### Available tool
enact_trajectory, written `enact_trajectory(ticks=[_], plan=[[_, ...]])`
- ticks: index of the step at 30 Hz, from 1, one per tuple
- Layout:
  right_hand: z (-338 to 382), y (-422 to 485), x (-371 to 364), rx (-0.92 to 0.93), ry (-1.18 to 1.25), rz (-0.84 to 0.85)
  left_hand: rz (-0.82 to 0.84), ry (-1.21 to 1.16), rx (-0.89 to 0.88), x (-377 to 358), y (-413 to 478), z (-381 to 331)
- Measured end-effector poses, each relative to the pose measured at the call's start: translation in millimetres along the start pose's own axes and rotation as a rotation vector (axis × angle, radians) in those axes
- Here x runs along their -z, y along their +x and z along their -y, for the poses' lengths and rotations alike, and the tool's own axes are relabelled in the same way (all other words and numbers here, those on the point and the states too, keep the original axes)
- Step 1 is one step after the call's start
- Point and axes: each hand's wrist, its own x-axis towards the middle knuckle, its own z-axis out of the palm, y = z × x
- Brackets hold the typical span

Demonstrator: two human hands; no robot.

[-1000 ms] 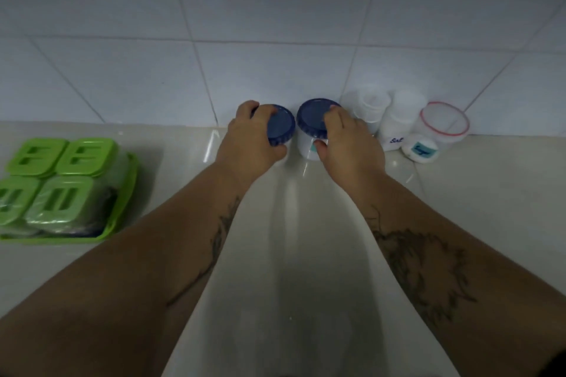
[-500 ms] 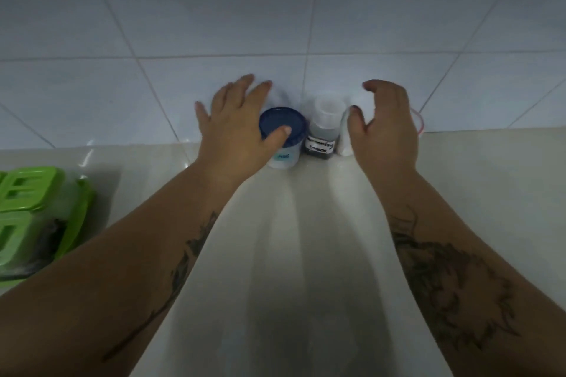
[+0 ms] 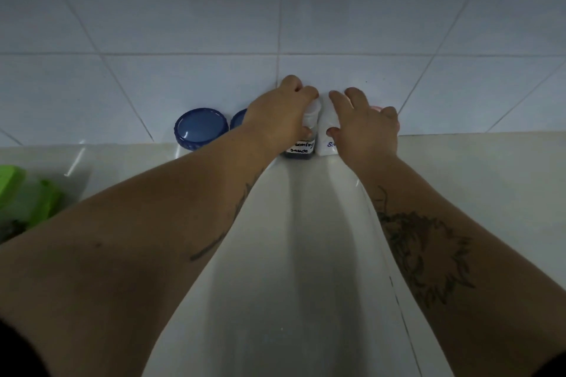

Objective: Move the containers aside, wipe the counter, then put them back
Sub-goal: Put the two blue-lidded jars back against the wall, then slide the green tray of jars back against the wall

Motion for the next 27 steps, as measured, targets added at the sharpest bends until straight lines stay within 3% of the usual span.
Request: enact_trajectory(ticks=[9, 12, 15, 18, 23, 27], plan=[[16.1, -14.3, 14.8, -0.073, 0.029, 0.017, -0.085, -0.026, 0.067, 0.7, -20.5, -6.9], [43.9, -28.8, 35.6, -0.121, 0.224, -0.062, -0.12, -0.305, 0.165, 25.8, -55.7, 2.2], [90.8, -46.7, 47.4, -0.025, 0.64, -0.076, -0.183, -0.63, 0.302, 66.5, -110.5, 24.8], [151.3, -61.5, 54.5, 0.042, 0.863, 0.032, -0.283, -0.712, 0.454, 112.0, -175.3, 72.5], [288.0, -85.1, 67.2, -0.016, 1.047, 0.419, -0.373, -0.557, 0.807, 157.6, -289.2, 188.4], [394.3, -100.0, 59.6, -0.125, 1.169, 0.605, -0.339, -0.34, 0.938, 161.1, -364.9, 262.7]])
